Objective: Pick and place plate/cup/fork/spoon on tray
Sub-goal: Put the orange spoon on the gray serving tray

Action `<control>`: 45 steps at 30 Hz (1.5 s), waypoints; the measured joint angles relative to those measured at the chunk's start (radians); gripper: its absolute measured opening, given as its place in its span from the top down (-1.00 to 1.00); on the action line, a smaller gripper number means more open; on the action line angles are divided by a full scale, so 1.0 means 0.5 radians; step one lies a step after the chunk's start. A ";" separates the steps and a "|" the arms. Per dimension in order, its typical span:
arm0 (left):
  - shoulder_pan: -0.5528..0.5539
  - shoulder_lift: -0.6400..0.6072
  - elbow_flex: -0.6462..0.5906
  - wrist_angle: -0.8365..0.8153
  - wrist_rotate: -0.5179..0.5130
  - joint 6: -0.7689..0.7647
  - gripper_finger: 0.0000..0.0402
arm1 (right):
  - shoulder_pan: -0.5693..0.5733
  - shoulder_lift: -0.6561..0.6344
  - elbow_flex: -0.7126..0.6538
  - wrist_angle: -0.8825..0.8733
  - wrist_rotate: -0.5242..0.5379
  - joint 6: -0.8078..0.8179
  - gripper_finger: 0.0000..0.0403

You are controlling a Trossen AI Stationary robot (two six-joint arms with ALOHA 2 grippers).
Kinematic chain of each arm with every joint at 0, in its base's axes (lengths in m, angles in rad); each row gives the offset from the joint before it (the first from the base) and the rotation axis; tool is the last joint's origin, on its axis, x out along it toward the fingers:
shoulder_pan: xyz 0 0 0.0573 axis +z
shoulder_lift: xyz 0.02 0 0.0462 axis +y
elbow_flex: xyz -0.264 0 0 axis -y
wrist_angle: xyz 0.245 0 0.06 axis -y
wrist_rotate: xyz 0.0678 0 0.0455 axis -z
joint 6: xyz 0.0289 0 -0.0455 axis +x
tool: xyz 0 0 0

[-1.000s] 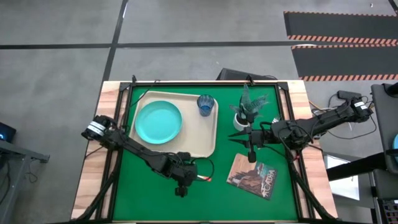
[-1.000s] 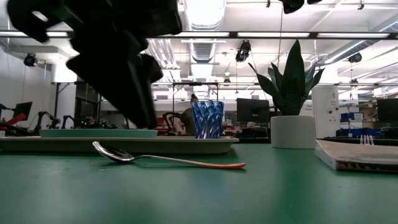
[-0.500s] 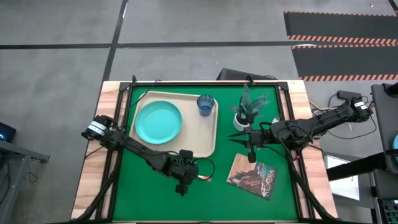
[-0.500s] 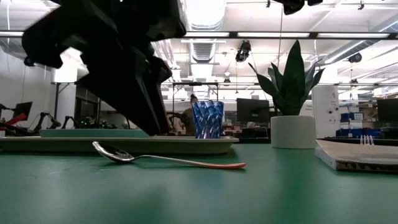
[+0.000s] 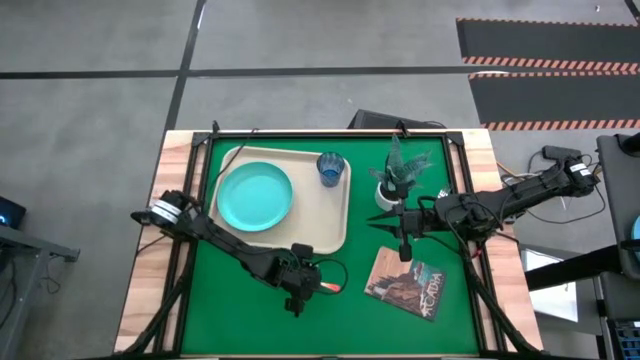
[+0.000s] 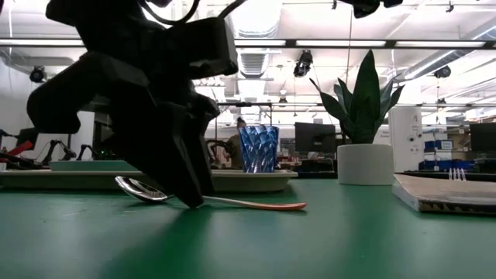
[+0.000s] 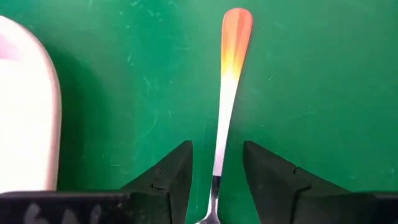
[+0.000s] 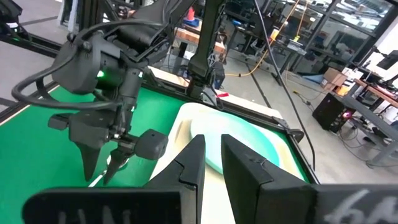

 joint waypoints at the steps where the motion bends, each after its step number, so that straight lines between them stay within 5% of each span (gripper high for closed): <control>1: 0.000 0.000 0.000 0.000 0.000 0.001 0.36 | 0.000 0.000 0.000 -0.002 0.000 -0.001 0.79; 17: 0.000 0.002 0.000 -0.014 0.010 -0.004 0.95 | -0.001 0.000 0.000 -0.007 0.000 0.012 0.79; 29: -0.030 -0.128 0.086 -0.033 0.156 0.366 0.99 | 0.000 0.001 0.000 0.008 0.001 0.188 0.79; 40: -0.035 -0.390 0.283 -0.755 0.051 0.972 1.00 | -0.004 0.124 0.000 -0.084 -0.021 1.255 0.79; 45: -0.035 -0.400 0.378 -0.955 -0.095 1.344 1.00 | -0.005 0.331 0.000 -0.023 -0.241 1.663 0.79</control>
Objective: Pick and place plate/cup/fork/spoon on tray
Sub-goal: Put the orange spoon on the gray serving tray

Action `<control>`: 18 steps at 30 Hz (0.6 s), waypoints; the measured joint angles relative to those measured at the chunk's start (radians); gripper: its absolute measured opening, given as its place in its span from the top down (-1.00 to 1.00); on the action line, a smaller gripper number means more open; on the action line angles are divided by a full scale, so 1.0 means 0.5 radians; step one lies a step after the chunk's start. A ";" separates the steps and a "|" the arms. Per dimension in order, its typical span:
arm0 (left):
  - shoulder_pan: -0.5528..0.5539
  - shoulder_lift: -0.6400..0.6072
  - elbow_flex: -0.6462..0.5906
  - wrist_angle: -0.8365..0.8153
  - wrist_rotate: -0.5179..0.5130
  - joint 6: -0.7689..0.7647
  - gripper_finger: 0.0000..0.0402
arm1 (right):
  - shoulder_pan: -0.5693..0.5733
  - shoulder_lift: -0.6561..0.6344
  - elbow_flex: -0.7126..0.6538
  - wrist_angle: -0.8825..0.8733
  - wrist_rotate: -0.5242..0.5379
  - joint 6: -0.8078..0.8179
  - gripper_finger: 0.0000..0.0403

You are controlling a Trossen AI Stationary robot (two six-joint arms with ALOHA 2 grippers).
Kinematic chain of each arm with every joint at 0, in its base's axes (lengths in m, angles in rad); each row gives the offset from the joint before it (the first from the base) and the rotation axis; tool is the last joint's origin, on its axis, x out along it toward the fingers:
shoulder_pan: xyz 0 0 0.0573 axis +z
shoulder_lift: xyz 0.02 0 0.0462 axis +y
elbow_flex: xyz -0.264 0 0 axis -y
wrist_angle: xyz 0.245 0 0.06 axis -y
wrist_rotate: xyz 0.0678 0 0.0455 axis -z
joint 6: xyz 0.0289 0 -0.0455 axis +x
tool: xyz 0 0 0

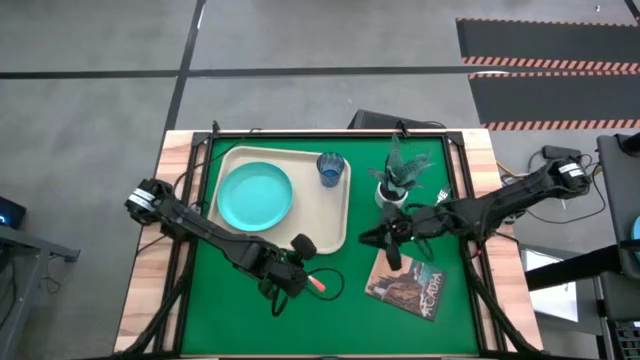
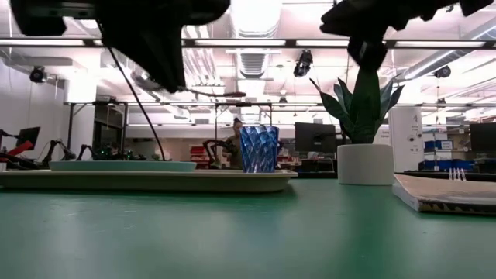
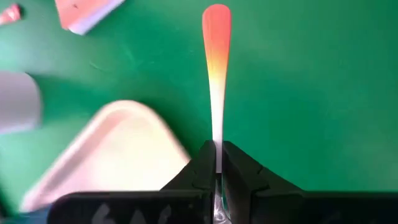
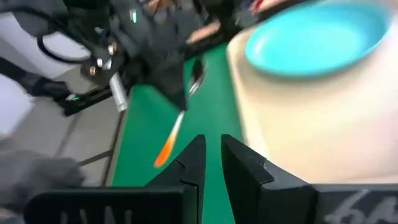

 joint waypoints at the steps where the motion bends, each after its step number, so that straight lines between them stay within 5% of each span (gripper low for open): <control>1: 0.000 -0.001 0.011 -0.017 -0.033 0.075 1.00 | 0.000 0.041 0.000 0.031 -0.040 0.070 0.79; 9: 0.000 -0.001 0.018 -0.007 -0.438 0.695 1.00 | 0.000 0.489 0.207 0.075 -0.218 0.268 0.79; 18: -0.005 -0.001 0.016 -0.001 -0.619 0.943 1.00 | 0.000 0.941 0.683 -0.236 -0.204 0.081 0.63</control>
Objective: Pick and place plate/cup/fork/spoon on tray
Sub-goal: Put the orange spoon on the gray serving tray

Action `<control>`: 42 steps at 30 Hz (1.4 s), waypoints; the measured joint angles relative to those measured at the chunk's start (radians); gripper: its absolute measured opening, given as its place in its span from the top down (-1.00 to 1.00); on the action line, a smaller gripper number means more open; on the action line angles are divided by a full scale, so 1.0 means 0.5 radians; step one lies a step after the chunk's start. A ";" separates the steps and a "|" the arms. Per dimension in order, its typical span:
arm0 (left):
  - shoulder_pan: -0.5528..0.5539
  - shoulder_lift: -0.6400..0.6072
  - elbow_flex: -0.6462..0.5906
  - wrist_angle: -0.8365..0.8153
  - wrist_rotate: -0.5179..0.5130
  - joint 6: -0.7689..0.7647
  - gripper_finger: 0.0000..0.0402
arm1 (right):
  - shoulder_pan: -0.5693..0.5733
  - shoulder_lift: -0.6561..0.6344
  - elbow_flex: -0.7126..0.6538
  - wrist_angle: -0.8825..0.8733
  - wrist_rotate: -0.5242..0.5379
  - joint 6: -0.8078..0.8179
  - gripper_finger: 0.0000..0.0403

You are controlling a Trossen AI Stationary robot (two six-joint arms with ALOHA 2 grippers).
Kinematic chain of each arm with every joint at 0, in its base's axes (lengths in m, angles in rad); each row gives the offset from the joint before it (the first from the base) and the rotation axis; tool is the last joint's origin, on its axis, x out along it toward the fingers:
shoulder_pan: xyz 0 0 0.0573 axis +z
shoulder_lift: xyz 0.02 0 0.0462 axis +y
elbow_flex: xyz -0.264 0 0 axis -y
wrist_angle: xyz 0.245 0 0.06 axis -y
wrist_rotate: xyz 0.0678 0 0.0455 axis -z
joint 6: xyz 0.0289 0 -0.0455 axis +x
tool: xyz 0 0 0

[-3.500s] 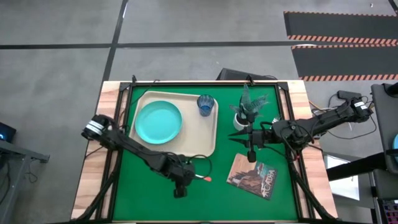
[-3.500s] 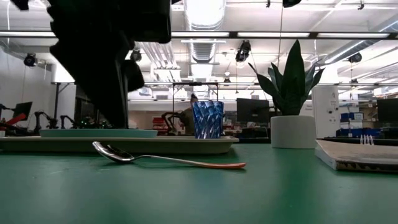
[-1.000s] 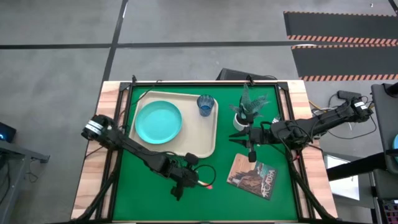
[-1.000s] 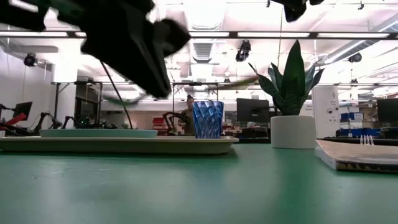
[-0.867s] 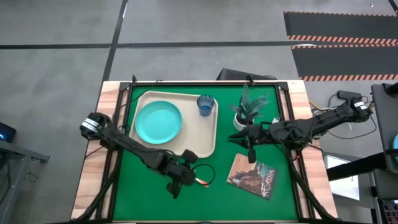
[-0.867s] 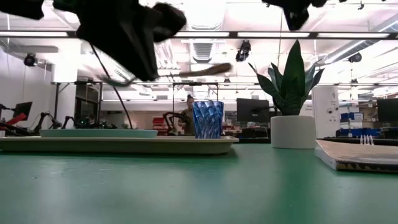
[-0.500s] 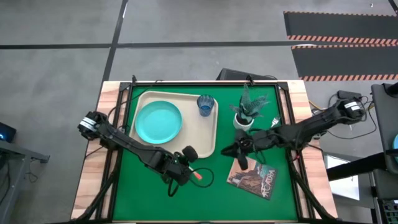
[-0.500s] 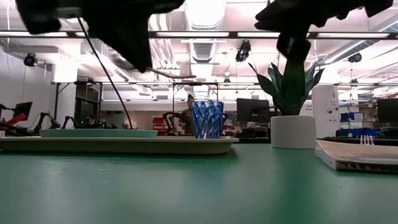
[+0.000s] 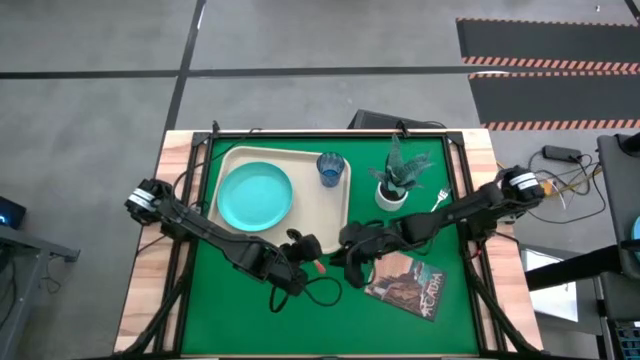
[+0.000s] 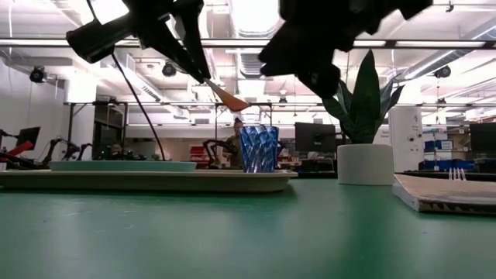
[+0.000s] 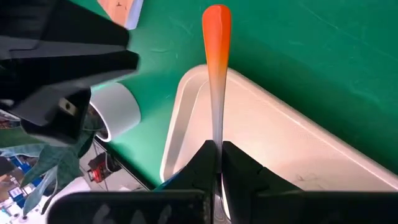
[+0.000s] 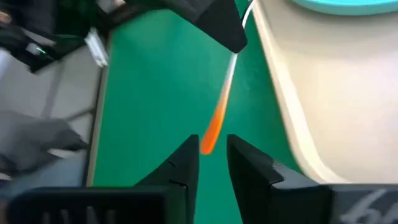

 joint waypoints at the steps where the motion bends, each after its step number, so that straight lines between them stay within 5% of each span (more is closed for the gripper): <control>1: -0.001 0.000 -0.001 0.000 -0.001 0.000 1.00 | 0.000 0.039 0.057 -0.062 0.023 -0.014 0.58; 15: -0.061 0.000 -0.003 0.023 -0.089 0.020 1.00 | -0.040 0.373 0.522 -0.406 0.084 -0.195 0.01; 42: -0.130 0.000 -0.029 0.231 -0.349 0.419 1.00 | -0.047 0.358 0.494 -0.356 0.069 -0.593 0.14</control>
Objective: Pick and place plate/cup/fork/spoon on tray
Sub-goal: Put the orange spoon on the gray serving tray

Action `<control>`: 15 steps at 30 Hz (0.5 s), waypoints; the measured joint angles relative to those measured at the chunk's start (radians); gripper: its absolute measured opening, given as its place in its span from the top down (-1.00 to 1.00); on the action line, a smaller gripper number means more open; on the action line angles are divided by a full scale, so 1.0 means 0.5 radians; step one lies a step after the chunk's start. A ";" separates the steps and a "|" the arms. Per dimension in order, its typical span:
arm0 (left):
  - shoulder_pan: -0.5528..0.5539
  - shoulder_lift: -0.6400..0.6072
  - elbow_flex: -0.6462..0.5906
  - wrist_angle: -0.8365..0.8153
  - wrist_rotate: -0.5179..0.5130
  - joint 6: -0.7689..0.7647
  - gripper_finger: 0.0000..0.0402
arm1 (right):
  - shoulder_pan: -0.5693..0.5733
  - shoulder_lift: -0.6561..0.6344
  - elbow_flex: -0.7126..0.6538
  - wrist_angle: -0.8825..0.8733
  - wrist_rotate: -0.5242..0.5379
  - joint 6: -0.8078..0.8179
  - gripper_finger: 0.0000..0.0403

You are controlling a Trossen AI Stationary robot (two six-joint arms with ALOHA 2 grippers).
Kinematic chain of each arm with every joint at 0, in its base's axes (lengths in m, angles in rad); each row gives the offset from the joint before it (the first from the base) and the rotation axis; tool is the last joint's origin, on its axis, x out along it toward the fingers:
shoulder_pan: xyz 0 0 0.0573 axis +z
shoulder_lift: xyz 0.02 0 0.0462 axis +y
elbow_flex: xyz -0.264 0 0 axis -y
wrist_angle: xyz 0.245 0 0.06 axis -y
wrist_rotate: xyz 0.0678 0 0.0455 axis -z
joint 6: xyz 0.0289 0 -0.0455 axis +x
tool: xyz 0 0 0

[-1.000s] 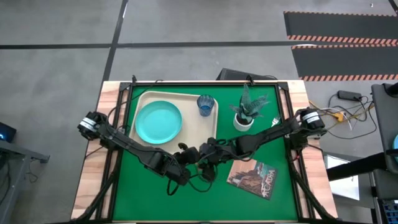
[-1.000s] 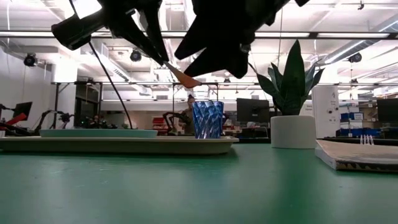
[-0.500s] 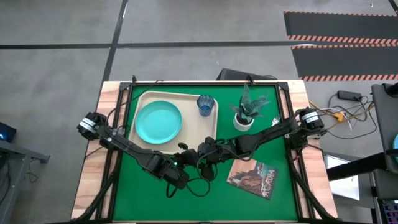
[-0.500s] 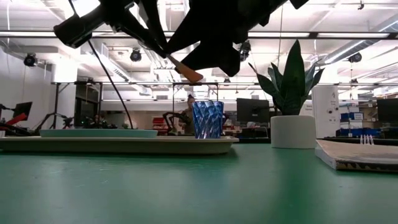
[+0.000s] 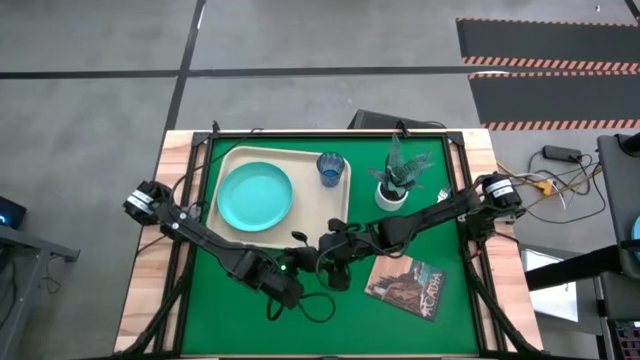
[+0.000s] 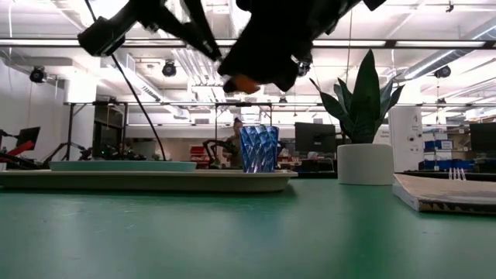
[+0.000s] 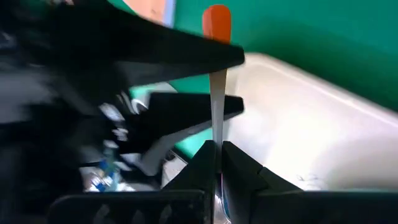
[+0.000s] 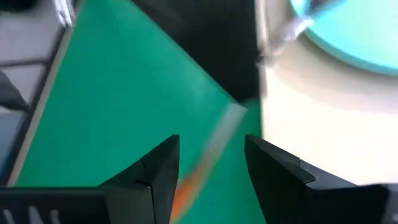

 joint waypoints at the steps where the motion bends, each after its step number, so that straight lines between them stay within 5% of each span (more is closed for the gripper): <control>1: -0.012 0.000 0.000 0.050 -0.001 0.018 1.00 | -0.009 -0.001 -0.001 -0.034 0.008 -0.001 0.13; 9: -0.032 0.000 0.001 0.208 -0.005 0.065 0.99 | -0.034 0.007 -0.001 -0.036 -0.004 0.003 0.14; 15: -0.032 0.000 -0.023 0.217 0.000 0.049 0.99 | -0.035 0.003 -0.001 0.030 -0.138 0.006 0.61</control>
